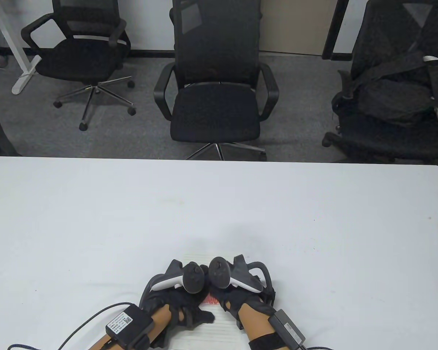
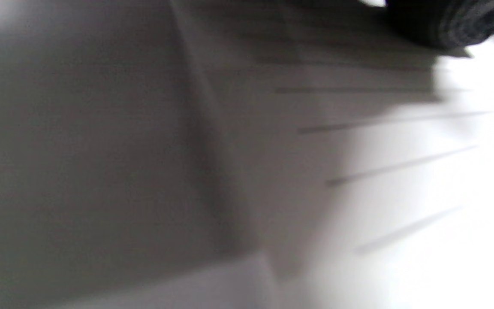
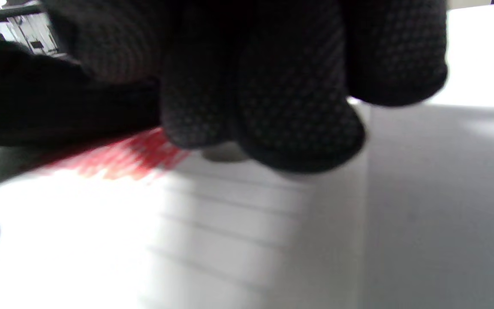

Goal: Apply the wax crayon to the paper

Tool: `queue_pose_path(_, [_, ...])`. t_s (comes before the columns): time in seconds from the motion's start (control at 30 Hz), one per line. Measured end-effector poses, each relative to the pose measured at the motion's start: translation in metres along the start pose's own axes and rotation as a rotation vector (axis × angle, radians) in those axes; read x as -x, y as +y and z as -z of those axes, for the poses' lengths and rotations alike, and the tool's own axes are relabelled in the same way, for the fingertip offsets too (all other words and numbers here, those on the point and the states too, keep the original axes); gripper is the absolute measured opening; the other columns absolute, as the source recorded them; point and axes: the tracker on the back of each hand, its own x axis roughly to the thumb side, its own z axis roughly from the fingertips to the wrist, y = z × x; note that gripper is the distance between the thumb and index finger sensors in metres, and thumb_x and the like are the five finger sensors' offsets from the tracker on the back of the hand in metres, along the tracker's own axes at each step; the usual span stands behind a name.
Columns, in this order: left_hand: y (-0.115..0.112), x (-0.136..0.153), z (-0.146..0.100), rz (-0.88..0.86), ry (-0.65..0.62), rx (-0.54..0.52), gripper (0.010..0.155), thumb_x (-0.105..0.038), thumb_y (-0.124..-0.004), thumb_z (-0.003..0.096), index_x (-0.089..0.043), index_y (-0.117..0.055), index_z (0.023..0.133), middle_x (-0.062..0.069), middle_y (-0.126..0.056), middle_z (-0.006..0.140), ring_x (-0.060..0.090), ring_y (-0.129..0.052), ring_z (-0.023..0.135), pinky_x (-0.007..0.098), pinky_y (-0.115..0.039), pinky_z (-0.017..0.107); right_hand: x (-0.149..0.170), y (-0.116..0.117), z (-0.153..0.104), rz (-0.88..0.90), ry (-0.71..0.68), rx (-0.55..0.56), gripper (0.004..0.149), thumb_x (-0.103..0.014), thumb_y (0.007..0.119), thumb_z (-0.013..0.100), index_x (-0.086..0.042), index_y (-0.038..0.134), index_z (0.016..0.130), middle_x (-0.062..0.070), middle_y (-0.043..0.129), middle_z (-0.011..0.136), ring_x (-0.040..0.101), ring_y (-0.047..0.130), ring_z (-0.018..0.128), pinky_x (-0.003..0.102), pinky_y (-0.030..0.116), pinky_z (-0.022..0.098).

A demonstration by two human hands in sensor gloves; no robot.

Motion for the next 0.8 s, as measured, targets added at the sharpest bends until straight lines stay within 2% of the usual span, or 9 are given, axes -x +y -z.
queue_pose_path(0.1, [-0.0001, -0.0001, 0.0, 0.0, 0.0, 0.001, 0.102, -0.08, -0.069, 0.0383, -0.047, 0.002, 0.103, -0.019, 0.017, 0.105, 0.015, 0.018, 0.103, 0.058, 0.003, 0.07, -0.0025, 0.0022, -0.0022, -0.056, 0.016, 0.141, 0.043, -0.043, 0.076, 0.041, -0.023, 0.081, 0.078, 0.003, 0.099, 0.052, 0.019, 0.102, 0.034, 0.044, 0.087, 0.038])
queue_pose_path(0.13, [-0.0001, 0.0, 0.0, 0.0, 0.0, 0.001, 0.102, -0.08, -0.069, 0.0383, -0.047, 0.003, 0.103, -0.019, 0.018, 0.105, 0.015, 0.018, 0.103, 0.058, 0.003, 0.07, -0.0031, 0.0022, -0.0024, -0.065, 0.016, 0.138, 0.042, -0.043, 0.075, 0.04, -0.023, 0.081, 0.077, 0.003, 0.099, 0.052, 0.019, 0.102, 0.034, 0.044, 0.087, 0.038])
queue_pose_path(0.2, [-0.0002, -0.0001, 0.0, 0.001, 0.001, 0.001, 0.102, -0.08, -0.069, 0.0383, -0.047, 0.002, 0.103, -0.019, 0.017, 0.105, 0.015, 0.018, 0.103, 0.058, 0.003, 0.07, -0.0043, 0.0005, -0.0016, -0.059, -0.004, 0.073, 0.043, -0.043, 0.076, 0.041, -0.022, 0.08, 0.078, 0.003, 0.099, 0.051, 0.019, 0.102, 0.033, 0.045, 0.087, 0.038])
queue_pose_path(0.3, [-0.0002, -0.0001, 0.0, 0.001, 0.001, 0.001, 0.102, -0.08, -0.069, 0.0383, -0.048, 0.003, 0.103, -0.019, 0.017, 0.105, 0.015, 0.018, 0.103, 0.058, 0.003, 0.07, -0.003, -0.0013, 0.0, 0.014, -0.009, -0.133, 0.042, -0.042, 0.075, 0.042, -0.022, 0.079, 0.079, 0.004, 0.098, 0.054, 0.02, 0.102, 0.035, 0.046, 0.086, 0.04])
queue_pose_path(0.5, [-0.0004, 0.0, 0.0, 0.0, 0.001, 0.002, 0.102, -0.08, -0.069, 0.0382, -0.047, 0.002, 0.103, -0.02, 0.017, 0.104, 0.015, 0.018, 0.103, 0.058, 0.003, 0.07, -0.004, 0.0012, -0.003, -0.088, 0.019, 0.124, 0.043, -0.043, 0.075, 0.041, -0.023, 0.081, 0.078, 0.003, 0.099, 0.053, 0.019, 0.102, 0.034, 0.044, 0.087, 0.038])
queue_pose_path(0.6, [-0.0004, -0.0001, -0.0001, 0.0, 0.002, 0.001, 0.102, -0.08, -0.069, 0.0383, -0.047, 0.002, 0.103, -0.019, 0.017, 0.105, 0.015, 0.018, 0.103, 0.058, 0.003, 0.07, -0.0051, -0.0002, -0.0025, -0.08, 0.012, 0.078, 0.043, -0.043, 0.076, 0.041, -0.021, 0.081, 0.077, 0.004, 0.099, 0.052, 0.02, 0.102, 0.034, 0.045, 0.087, 0.038])
queue_pose_path(0.67, [-0.0004, 0.0, 0.0, -0.001, 0.002, 0.002, 0.102, -0.08, -0.069, 0.0383, -0.047, 0.003, 0.103, -0.019, 0.017, 0.104, 0.015, 0.018, 0.103, 0.058, 0.003, 0.07, -0.0057, -0.0025, -0.0003, -0.059, -0.025, -0.07, 0.042, -0.043, 0.076, 0.042, -0.022, 0.081, 0.077, 0.004, 0.099, 0.052, 0.019, 0.102, 0.034, 0.046, 0.087, 0.038])
queue_pose_path(0.7, [-0.0004, -0.0001, 0.0, 0.0, 0.001, 0.001, 0.103, -0.08, -0.069, 0.0382, -0.047, 0.003, 0.103, -0.019, 0.017, 0.105, 0.015, 0.018, 0.103, 0.058, 0.003, 0.07, -0.0063, -0.0025, -0.0013, -0.046, -0.005, -0.087, 0.042, -0.042, 0.076, 0.042, -0.021, 0.081, 0.078, 0.004, 0.098, 0.053, 0.02, 0.102, 0.035, 0.046, 0.086, 0.04])
queue_pose_path(0.8, [-0.0003, 0.0, 0.0001, -0.001, 0.0, 0.002, 0.103, -0.08, -0.069, 0.0383, -0.047, 0.003, 0.103, -0.019, 0.018, 0.104, 0.015, 0.018, 0.102, 0.058, 0.003, 0.07, -0.0091, -0.0013, -0.0022, -0.1, 0.007, 0.034, 0.042, -0.042, 0.077, 0.041, -0.021, 0.082, 0.077, 0.004, 0.099, 0.052, 0.02, 0.102, 0.034, 0.046, 0.086, 0.039])
